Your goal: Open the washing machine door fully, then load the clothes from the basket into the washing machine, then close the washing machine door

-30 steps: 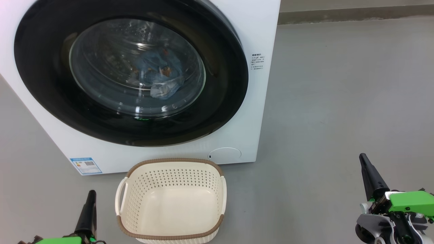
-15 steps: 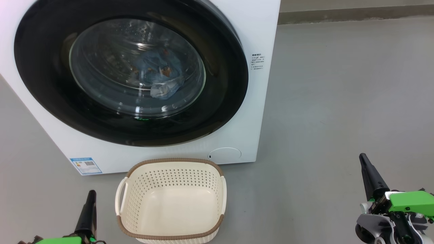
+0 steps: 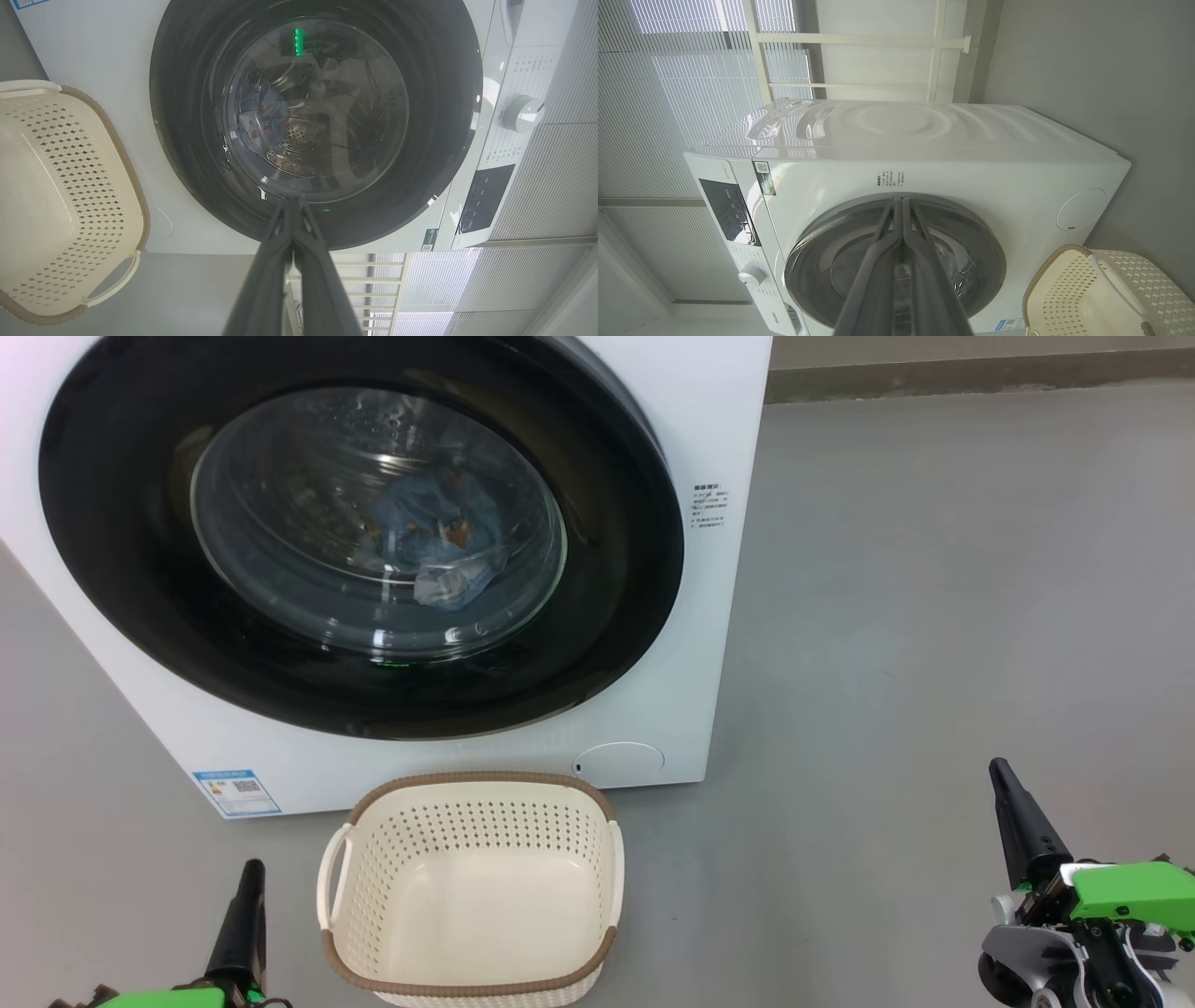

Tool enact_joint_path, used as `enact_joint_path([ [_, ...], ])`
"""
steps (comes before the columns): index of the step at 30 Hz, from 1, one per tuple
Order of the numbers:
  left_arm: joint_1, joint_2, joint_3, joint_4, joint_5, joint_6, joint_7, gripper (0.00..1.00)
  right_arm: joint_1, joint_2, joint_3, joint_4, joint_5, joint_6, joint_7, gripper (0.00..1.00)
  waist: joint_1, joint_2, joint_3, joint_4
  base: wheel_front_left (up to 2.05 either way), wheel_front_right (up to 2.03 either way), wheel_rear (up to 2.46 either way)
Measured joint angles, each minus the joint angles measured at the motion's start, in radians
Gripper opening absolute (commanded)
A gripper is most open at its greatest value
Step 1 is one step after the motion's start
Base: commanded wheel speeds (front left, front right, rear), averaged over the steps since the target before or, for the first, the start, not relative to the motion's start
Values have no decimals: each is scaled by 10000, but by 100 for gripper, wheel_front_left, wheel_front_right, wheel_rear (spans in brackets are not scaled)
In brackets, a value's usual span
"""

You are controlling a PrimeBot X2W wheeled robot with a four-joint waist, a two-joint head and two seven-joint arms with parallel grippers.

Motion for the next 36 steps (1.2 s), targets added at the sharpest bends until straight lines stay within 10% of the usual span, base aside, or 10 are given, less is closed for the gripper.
enact_joint_path([
  [36, -1, 0, 0, 0, 0, 0, 0, 0, 0, 0, -2, 0, 0, 0, 0, 0, 0, 0, 0, 0, 0, 0, 0],
])
